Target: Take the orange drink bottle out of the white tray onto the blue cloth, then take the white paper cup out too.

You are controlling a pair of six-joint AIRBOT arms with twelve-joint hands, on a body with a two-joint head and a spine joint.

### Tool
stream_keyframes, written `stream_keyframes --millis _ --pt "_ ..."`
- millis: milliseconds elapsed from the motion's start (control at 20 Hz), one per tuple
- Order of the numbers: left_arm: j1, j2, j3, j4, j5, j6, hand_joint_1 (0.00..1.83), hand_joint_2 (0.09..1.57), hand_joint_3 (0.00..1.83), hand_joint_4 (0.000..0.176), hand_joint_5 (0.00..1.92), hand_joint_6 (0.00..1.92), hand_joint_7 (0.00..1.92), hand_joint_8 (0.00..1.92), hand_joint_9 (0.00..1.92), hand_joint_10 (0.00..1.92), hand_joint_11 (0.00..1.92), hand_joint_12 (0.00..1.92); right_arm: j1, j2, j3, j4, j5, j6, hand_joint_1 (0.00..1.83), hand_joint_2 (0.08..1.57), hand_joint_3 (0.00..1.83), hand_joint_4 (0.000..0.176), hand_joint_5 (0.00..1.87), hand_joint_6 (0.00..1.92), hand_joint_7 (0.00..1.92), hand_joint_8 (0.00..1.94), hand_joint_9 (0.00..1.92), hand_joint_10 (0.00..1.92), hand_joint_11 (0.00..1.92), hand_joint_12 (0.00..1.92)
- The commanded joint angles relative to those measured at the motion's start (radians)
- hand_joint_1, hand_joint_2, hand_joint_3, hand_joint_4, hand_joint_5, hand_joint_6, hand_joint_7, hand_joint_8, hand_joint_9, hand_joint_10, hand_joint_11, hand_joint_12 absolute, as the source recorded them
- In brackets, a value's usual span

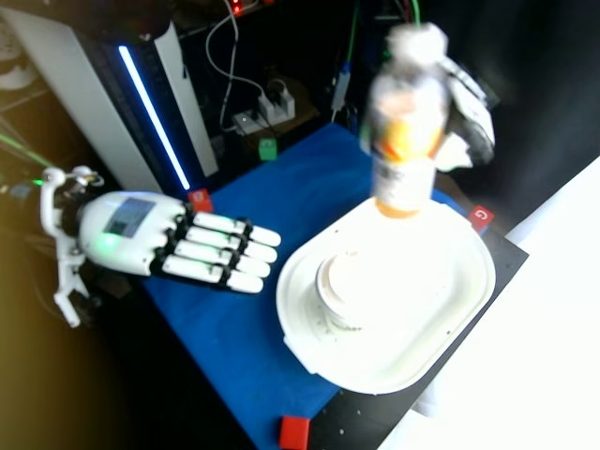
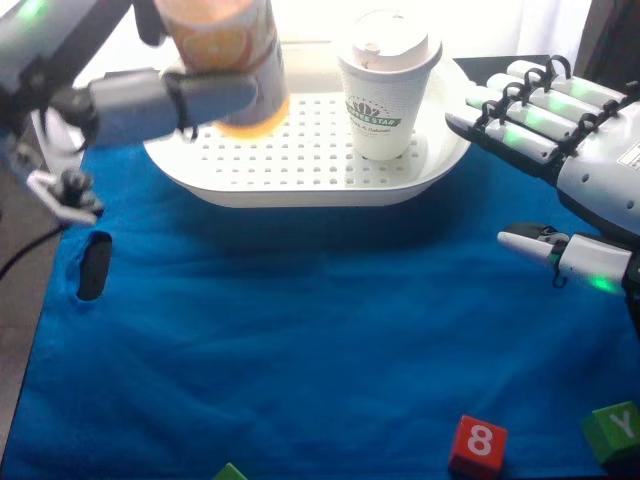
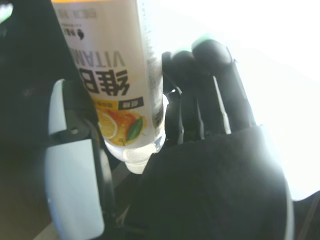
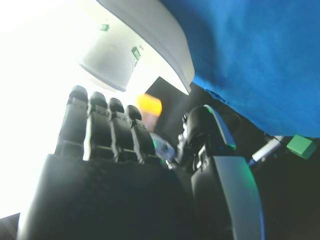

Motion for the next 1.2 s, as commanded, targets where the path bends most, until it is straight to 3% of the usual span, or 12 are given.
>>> stream_keyframes --millis 0,150,200,300,400,450,500,700,750,950,1050,1150 --pt "0.017 0.031 -0.032 -0.006 -0.229 -0.019 0.78 1.34 0.00 0.174 0.55 1.60 0.53 1.63 0.66 1.86 0.73 1.92 0.011 -0.004 -0.002 0.000 0.126 0.000 0.49 1.35 0.00 0.000 0.00 0.00 0.00 0.00 0.00 0.00 0.00 0.00" --pt "0.089 0.093 -0.131 0.047 -0.280 -0.031 0.79 1.33 0.00 0.176 0.57 1.58 0.56 1.44 0.66 1.67 0.68 1.92 0.010 -0.007 -0.001 0.007 0.126 0.000 0.51 1.35 0.00 0.000 0.00 0.00 0.00 0.00 0.00 0.00 0.01 0.00" --pt "0.093 0.094 -0.134 0.048 -0.283 -0.031 0.72 1.23 0.00 0.056 0.44 1.08 0.57 1.41 0.67 1.73 0.73 1.92 0.010 -0.007 -0.001 0.007 0.126 0.000 0.53 1.34 0.00 0.000 0.00 0.00 0.00 0.00 0.00 0.00 0.02 0.01" --pt "0.143 0.100 -0.159 0.046 -0.313 -0.034 0.76 1.20 0.00 0.000 0.50 0.69 0.61 1.41 0.70 1.79 0.79 1.92 0.010 -0.007 0.000 0.010 0.126 0.000 0.49 1.35 0.00 0.000 0.00 0.00 0.00 0.00 0.00 0.00 0.02 0.02" --pt "0.180 0.091 -0.166 0.040 -0.303 -0.052 0.79 1.21 0.00 0.000 0.50 0.70 0.65 1.48 0.74 1.81 0.78 1.92 0.010 -0.007 0.001 0.010 0.126 0.000 0.47 1.37 0.01 0.000 0.00 0.00 0.00 0.00 0.00 0.00 0.00 0.01" --pt "0.196 0.081 -0.166 0.038 -0.292 -0.061 0.80 1.30 0.02 0.095 0.55 1.41 0.64 1.45 0.74 1.69 0.74 1.92 0.010 -0.007 0.001 0.010 0.126 0.000 0.45 1.37 0.01 0.005 0.00 0.00 0.00 0.00 0.00 0.00 0.00 0.01" --pt "0.209 0.071 -0.165 0.028 -0.268 -0.062 1.06 1.34 0.01 0.000 0.45 1.56 0.70 1.58 0.71 1.56 0.68 1.81 0.010 -0.007 0.001 0.012 0.126 0.000 0.43 1.38 0.01 0.000 0.00 0.00 0.00 0.00 0.00 0.00 0.00 0.01" --pt "0.220 0.014 -0.119 -0.001 -0.150 -0.070 1.09 1.41 0.00 0.000 0.32 1.69 0.64 1.74 0.49 1.57 0.36 1.86 0.010 -0.007 0.001 0.013 0.126 0.000 0.45 1.38 0.00 0.000 0.00 0.00 0.00 0.00 0.00 0.00 0.00 0.08" --pt "0.226 0.001 -0.112 -0.008 -0.126 -0.074 0.85 1.33 0.00 0.000 0.20 1.16 0.47 1.29 0.46 1.46 0.31 1.79 0.010 -0.007 0.001 0.013 0.126 0.000 0.42 1.38 0.00 0.000 0.00 0.00 0.00 0.00 0.00 0.00 0.00 0.01" --pt "0.300 0.007 -0.140 -0.037 -0.150 -0.074 0.64 1.26 0.00 0.000 0.27 0.23 0.40 0.20 0.22 0.77 0.00 1.50 0.010 -0.007 0.001 0.013 0.126 0.000 0.43 1.38 0.00 0.000 0.00 0.00 0.00 0.00 0.00 0.00 0.02 0.01" --pt "0.330 0.026 -0.165 -0.038 -0.186 -0.069 0.55 1.23 0.00 0.062 0.20 0.06 0.25 0.03 0.13 0.40 0.00 1.02 0.010 -0.007 0.000 0.013 0.126 0.000 0.45 1.37 0.00 0.000 0.00 0.00 0.00 0.00 0.00 0.00 0.02 0.02" --pt "0.359 0.045 -0.192 -0.045 -0.235 -0.060 0.42 1.16 0.00 0.087 0.04 0.02 0.01 0.00 0.02 0.03 0.00 0.47 0.010 -0.007 0.001 0.014 0.126 0.000 0.46 1.37 0.00 0.000 0.00 0.00 0.00 0.00 0.00 0.00 0.00 0.20"
